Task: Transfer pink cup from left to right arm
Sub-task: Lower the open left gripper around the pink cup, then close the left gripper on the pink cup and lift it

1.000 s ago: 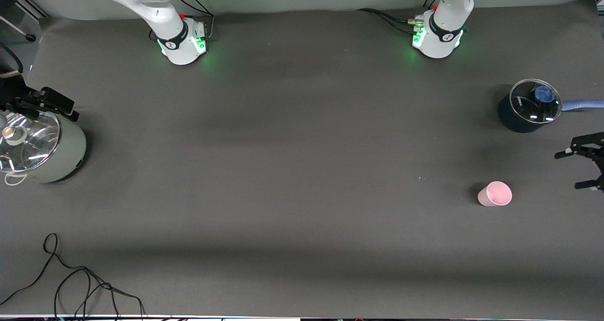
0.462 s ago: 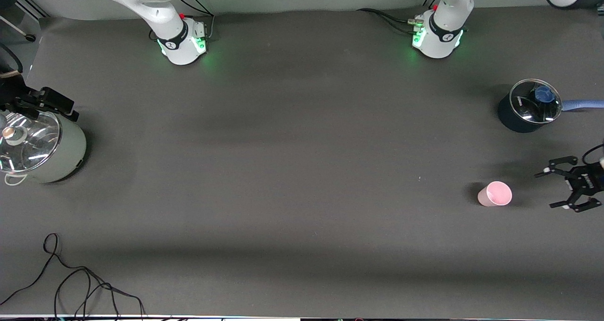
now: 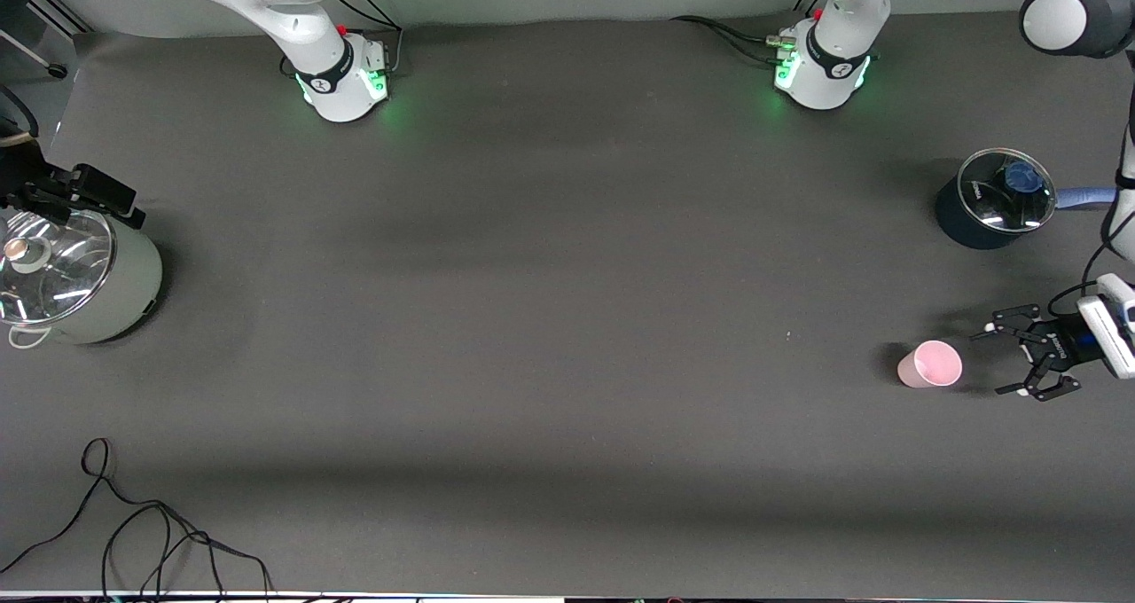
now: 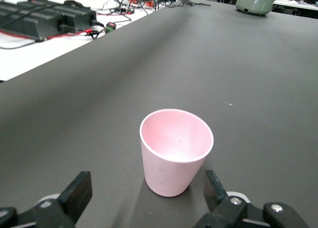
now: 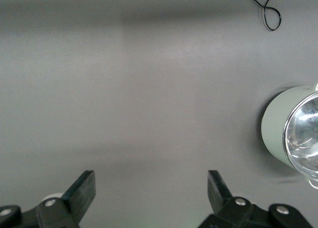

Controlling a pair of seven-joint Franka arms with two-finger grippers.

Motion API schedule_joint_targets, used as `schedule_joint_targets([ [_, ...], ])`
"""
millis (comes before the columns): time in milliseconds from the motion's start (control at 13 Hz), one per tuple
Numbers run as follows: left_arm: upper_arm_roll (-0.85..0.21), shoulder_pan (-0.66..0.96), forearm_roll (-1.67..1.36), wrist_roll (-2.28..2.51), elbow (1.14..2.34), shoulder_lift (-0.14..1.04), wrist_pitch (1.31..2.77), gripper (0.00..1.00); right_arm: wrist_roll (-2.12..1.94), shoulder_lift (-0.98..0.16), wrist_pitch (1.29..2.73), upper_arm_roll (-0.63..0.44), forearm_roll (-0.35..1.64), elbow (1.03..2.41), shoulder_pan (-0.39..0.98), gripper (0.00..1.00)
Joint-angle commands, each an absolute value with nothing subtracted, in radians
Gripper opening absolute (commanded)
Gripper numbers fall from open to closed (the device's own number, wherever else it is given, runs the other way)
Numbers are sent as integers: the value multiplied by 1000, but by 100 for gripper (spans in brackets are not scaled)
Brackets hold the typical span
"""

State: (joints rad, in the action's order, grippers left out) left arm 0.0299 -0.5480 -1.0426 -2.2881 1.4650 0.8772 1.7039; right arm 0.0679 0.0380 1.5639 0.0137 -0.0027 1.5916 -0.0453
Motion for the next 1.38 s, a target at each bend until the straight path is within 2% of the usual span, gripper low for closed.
schedule_joint_targets([
  [0, 18, -581, -1078, -2388, 1447, 939, 1683, 100, 87, 25, 1542, 12, 12, 1563, -48, 100],
  [1308, -29, -601, -1169, -2497, 1462, 1035, 1649, 100, 86, 25, 1542, 11, 12, 1563, -48, 100],
])
